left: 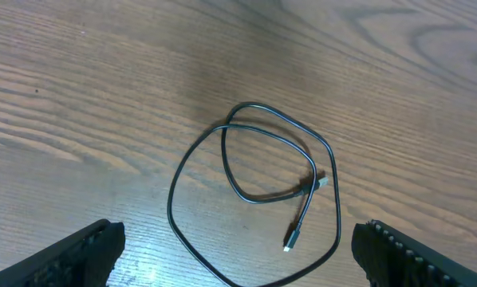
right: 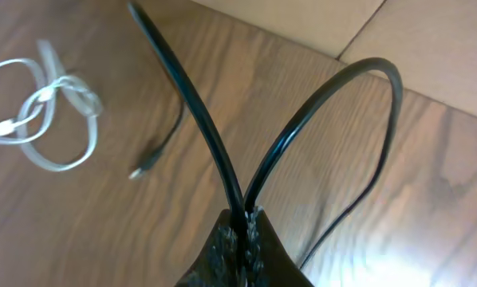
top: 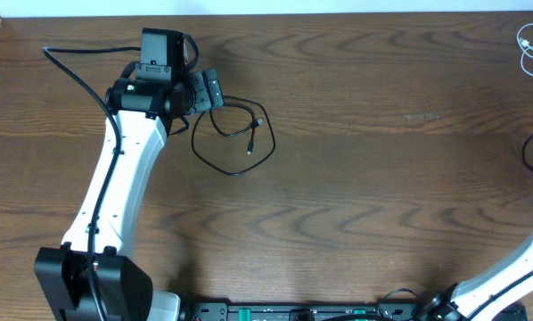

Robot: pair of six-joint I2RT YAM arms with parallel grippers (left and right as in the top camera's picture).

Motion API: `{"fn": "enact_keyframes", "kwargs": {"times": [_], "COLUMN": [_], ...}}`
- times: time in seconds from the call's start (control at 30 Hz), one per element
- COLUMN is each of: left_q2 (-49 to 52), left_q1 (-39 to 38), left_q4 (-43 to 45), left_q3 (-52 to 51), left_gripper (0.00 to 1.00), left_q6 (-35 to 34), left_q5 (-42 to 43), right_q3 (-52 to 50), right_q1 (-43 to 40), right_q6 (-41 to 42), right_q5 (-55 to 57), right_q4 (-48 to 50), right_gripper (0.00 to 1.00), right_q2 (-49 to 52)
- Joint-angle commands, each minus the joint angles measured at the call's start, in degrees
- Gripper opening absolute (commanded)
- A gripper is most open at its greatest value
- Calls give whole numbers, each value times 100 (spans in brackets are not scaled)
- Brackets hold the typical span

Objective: Untangle cables

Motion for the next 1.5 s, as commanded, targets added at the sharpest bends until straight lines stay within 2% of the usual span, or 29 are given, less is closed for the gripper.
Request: {"fn": "enact_keyframes", "kwargs": {"times": [0.0, 0.07, 0.13, 0.17, 0.23, 0.33, 0.4, 0.6, 0.77, 0.93, 1.27, 1.47], "left_q2": [17, 17, 17, 17, 17, 17, 17, 17, 17, 17, 17, 17], "left_q1": [4, 4, 4, 4, 4, 4, 4, 4, 4, 4, 4, 4], "left_q4": [0, -2, 0, 0, 0, -2, -2, 0, 0, 0, 0, -2], "left_q3": [-33, -33, -33, -33, -33, -33, -33, -33, -33, -33, -33, -33], "left_gripper": [96, 96, 96, 96, 96, 96, 96, 96, 96, 96, 96, 96], "left_q6": [-9, -9, -9, -9, -9, -9, -9, -9, -9, -9, -9, -9], "left_q5": [-33, -33, -33, -33, -33, -33, -33, -33, -33, -33, -33, -33], "right_q3": [15, 15, 15, 15, 15, 24, 37, 39, 39, 17, -20, -20], "right_q1": [-76, -74, -55, -46, -22, 17, 63, 470, 1180, 2409, 5086, 6151], "right_q6": [111, 72, -175, -247, -258, -304, -435, -1054, -1792, -2382, -2288, -2385], "right_q5": [101, -103, -553, -748, -1029, -1388, -1646, -2940, -4033, -3987, -2942, -2651], "right_q4": [275, 590, 894, 977, 1049, 1126, 1123, 935, 682, 426, 592, 772], "right_gripper": [1, 7, 31, 50, 69, 84, 89, 89, 88, 88, 84, 84], "right_q2": [337, 531, 691, 739, 754, 691, 610, 221, 87, 101, 306, 730]}}
